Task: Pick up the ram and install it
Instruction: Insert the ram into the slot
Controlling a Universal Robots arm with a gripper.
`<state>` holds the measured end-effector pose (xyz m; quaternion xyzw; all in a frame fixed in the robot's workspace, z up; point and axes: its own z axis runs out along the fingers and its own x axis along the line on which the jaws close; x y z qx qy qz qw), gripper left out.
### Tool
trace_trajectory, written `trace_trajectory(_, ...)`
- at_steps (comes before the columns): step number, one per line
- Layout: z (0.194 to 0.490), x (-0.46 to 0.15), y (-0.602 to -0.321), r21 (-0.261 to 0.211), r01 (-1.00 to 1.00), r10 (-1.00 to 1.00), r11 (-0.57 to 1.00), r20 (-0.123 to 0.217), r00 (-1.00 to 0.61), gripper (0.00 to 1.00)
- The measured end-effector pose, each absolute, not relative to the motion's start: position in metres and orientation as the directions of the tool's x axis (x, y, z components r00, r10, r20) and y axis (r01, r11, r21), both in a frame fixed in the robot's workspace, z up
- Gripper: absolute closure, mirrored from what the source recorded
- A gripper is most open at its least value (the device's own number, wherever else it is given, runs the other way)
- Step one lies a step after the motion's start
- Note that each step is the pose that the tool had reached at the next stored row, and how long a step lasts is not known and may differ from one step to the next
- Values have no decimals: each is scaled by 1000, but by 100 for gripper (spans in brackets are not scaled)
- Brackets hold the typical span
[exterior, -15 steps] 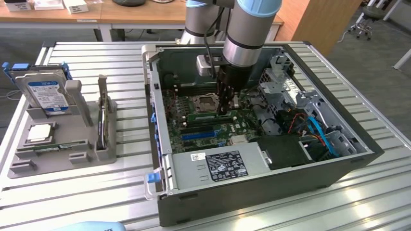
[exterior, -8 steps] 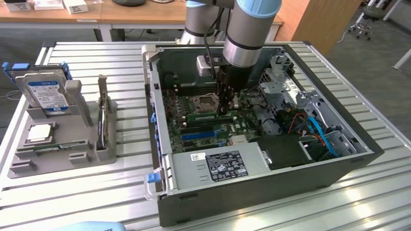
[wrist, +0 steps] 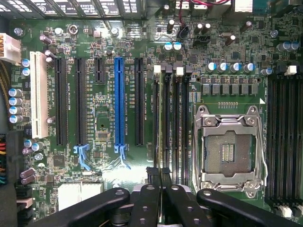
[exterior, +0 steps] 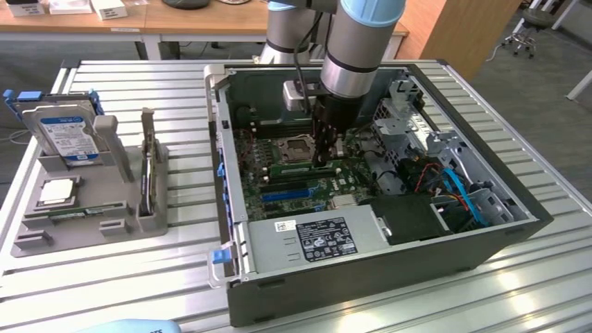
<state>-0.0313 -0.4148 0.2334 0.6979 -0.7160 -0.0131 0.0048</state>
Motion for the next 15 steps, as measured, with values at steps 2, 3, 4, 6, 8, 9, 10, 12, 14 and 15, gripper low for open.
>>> trace_trajectory(2,233,-31,-415,25,-999,-1000,25,-12,-26,88)
trace_trajectory(3,233,-31,-415,25,-999,-1000,25,-12,-26,88)
trace_trajectory(4,233,-31,-415,25,-999,-1000,25,-12,-26,88)
trace_trajectory(6,232,-31,-415,25,-999,-1000,25,-12,-26,88)
trace_trajectory(8,232,-31,-415,25,-999,-1000,25,-12,-26,88)
trace_trajectory(9,232,-31,-415,25,-999,-1000,25,-12,-26,88)
trace_trajectory(10,232,-31,-415,25,-999,-1000,25,-12,-26,88)
trace_trajectory(12,232,-31,-415,25,-999,-1000,26,-12,-26,88)
trace_trajectory(14,232,-31,-414,25,-999,-1000,25,-12,-26,88)
trace_trajectory(15,232,-31,-414,25,-999,-1000,25,-12,-26,88)
